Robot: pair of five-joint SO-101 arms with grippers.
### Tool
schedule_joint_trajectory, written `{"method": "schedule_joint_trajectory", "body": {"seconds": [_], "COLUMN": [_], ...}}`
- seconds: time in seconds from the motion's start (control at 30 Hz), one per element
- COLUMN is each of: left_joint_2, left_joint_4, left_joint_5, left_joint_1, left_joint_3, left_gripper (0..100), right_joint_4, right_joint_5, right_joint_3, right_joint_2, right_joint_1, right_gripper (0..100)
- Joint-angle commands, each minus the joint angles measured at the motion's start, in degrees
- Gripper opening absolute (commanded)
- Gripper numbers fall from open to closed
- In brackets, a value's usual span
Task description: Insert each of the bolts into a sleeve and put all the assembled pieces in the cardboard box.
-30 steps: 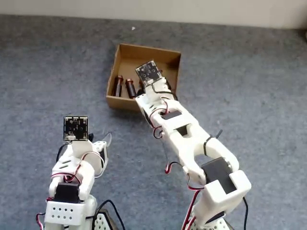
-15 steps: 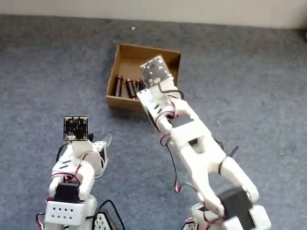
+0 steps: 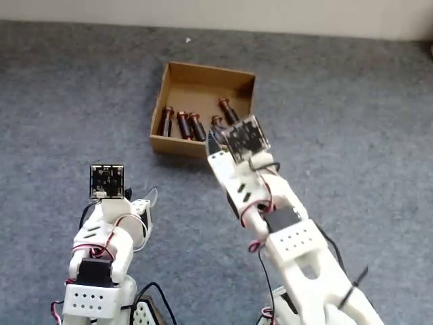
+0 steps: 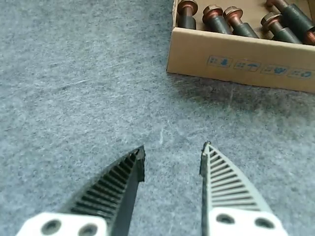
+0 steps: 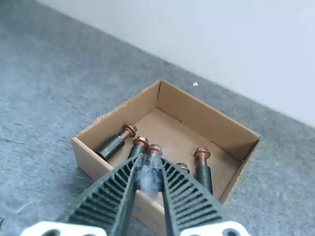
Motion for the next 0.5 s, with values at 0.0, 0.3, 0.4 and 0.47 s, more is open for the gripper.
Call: {"method": "schedule_joint_trajectory", "body": {"seconds": [0.0,0.3,0.4,0.47], "left_joint_2": [-0.48,-0.48,-0.48,-0.48], "left_joint_4": [-1.41,-1.32,-1.32,-1.32], "left_joint_5": [-0.35,-0.35,-0.35,-0.35], "left_joint_1": [-0.31,-0.31,-0.31,-0.31], "left_joint_3": [1.54,1.54,1.54,1.54], "left_gripper": [20,20,20,20], "right_joint_4": [0.13,0.22,0.22,0.22], "right_joint_5": [0.44,0.7,0.7,0.7], "right_joint_3": [4.09,14.55,17.27,19.56], "right_joint_2": [-9.98,-22.81,-25.45,-27.47], "right_joint_1": [0.66,0.75,0.84,1.01], "right_gripper": [1.5,1.5,1.5,1.5]}}
